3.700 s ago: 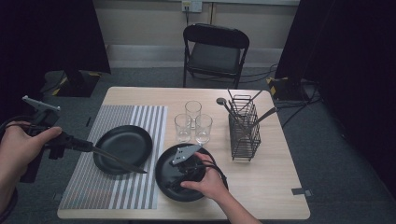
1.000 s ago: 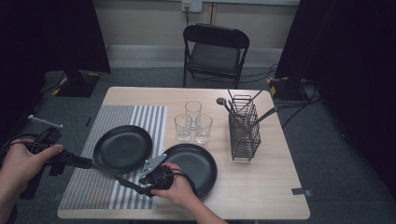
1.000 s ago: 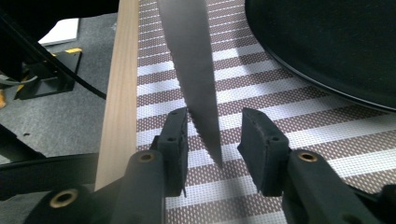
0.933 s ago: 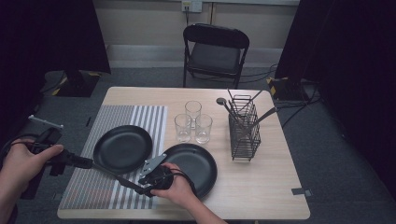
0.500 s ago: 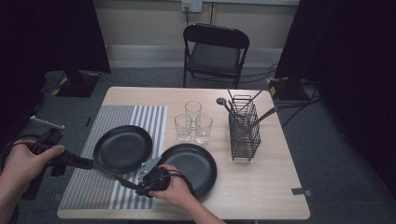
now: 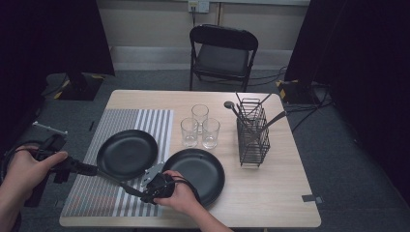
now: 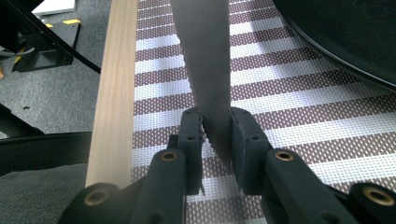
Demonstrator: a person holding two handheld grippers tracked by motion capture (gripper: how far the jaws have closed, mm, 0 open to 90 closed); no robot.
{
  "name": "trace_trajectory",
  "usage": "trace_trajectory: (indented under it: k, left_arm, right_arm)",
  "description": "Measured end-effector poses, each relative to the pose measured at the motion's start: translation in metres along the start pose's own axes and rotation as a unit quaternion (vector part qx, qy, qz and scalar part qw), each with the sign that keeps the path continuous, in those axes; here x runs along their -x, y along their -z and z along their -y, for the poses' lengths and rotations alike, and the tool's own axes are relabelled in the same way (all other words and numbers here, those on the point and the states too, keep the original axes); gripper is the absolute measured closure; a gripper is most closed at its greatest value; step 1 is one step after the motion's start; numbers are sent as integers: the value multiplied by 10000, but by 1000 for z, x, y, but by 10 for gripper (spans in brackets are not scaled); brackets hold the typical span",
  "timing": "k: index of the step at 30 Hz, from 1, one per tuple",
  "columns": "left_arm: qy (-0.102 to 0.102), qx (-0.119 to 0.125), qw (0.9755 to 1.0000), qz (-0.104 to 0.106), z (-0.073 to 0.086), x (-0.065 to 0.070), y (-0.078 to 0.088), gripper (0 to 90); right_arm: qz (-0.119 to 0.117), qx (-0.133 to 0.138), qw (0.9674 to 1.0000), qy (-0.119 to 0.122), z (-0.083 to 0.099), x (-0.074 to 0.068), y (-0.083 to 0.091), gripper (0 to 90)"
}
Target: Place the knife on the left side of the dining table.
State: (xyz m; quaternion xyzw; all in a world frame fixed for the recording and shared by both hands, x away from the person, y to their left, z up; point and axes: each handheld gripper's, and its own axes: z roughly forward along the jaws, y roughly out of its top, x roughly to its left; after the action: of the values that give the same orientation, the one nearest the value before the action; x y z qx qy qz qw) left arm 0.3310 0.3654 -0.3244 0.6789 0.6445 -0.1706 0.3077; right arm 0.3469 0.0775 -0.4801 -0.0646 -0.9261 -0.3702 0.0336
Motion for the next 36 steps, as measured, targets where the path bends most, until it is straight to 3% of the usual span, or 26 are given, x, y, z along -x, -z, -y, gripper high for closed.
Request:
trace_trajectory:
  k: [6, 9, 19, 24, 29, 36]
  left_arm:
    - [25, -23, 10000, -5, 0, 0, -3, 836]
    - [-60, -69, 9999, -50, 0, -1, -3, 836]
    - [16, -118, 9999, -21, 1, -4, -3, 831]
    - [9, -127, 9997, -191, 1, -7, -3, 821]
    - [55, -145, 9998, -102, 2, -8, -4, 821]
    - [42, -183, 9996, -217, 1, -9, -4, 812]
  right_arm:
    - [-32, -94, 9999, -18, 0, 0, -2, 759]
    - [-32, -107, 9999, 2, 0, 1, -3, 759]
    - [-29, -125, 9999, 42, 0, 1, -3, 760]
    - [-28, -140, 9999, 31, 0, 1, -3, 758]
    - [-26, -156, 9999, 7, 0, 1, -4, 742]
    - [-48, -128, 9999, -45, -1, 2, -4, 731]
